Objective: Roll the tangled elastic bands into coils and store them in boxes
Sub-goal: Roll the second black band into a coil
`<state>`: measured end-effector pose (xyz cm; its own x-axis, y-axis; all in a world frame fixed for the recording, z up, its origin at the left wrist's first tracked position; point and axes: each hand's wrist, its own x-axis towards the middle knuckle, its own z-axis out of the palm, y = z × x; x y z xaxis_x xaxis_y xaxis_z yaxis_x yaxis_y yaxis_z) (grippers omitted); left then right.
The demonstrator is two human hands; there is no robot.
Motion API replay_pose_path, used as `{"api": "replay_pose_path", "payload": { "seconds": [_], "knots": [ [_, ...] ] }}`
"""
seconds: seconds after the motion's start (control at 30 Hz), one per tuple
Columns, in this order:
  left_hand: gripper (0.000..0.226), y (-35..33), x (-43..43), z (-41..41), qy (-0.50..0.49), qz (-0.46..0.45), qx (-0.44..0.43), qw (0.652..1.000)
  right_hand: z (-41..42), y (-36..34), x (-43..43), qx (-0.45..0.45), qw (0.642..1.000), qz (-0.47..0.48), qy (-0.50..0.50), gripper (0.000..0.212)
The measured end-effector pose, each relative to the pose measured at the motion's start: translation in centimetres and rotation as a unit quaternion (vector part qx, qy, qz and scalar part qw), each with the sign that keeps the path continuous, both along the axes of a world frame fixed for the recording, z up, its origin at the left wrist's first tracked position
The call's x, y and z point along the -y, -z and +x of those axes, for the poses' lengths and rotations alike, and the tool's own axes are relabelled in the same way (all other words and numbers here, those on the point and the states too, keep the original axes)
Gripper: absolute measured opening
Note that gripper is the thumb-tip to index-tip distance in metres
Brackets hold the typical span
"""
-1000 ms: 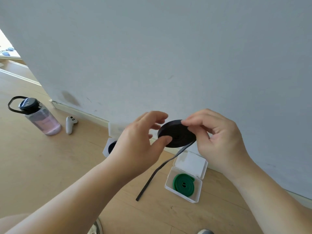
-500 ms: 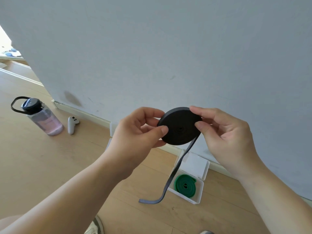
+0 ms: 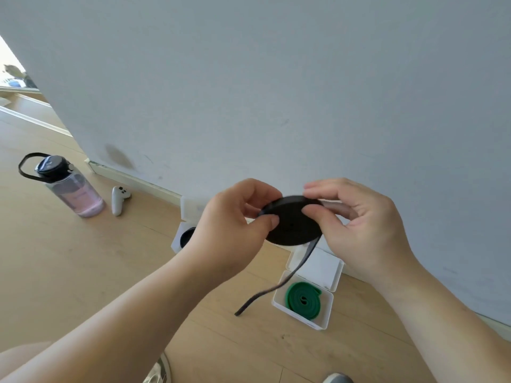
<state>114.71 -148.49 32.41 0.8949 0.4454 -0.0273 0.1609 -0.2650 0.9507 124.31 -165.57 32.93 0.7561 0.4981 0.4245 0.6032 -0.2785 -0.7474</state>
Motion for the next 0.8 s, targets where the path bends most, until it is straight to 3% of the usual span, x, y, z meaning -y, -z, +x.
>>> {"api": "replay_pose_path", "payload": {
  "seconds": [0.1,0.2,0.3,0.4,0.7,0.8],
  "knots": [
    [0.026,-0.5,-0.6,0.0,-0.031,-0.163,0.029,0.986,0.3,-0.6,0.3,-0.080,0.996,0.030,0.015,0.037],
    [0.023,-0.8,-0.4,-0.2,-0.032,-0.221,0.047,0.974,0.4,-1.1,0.5,-0.137,0.989,0.062,0.012,0.041],
    [0.023,-0.2,-0.3,-0.1,-0.030,-0.171,0.025,0.984,0.3,-1.2,0.2,-0.183,0.980,0.082,0.008,0.042],
    [0.024,0.3,-0.6,0.1,-0.027,-0.098,-0.006,0.995,0.4,-1.0,0.0,-0.162,0.985,0.060,0.014,0.044],
    [0.021,0.3,-0.2,0.0,-0.020,-0.155,0.027,0.987,1.0,-0.9,0.5,-0.181,0.980,0.081,0.017,0.039],
    [0.020,0.4,-0.2,0.0,-0.007,-0.099,0.007,0.995,1.0,-0.8,0.6,-0.161,0.984,0.068,0.023,0.037]
  ]
}}
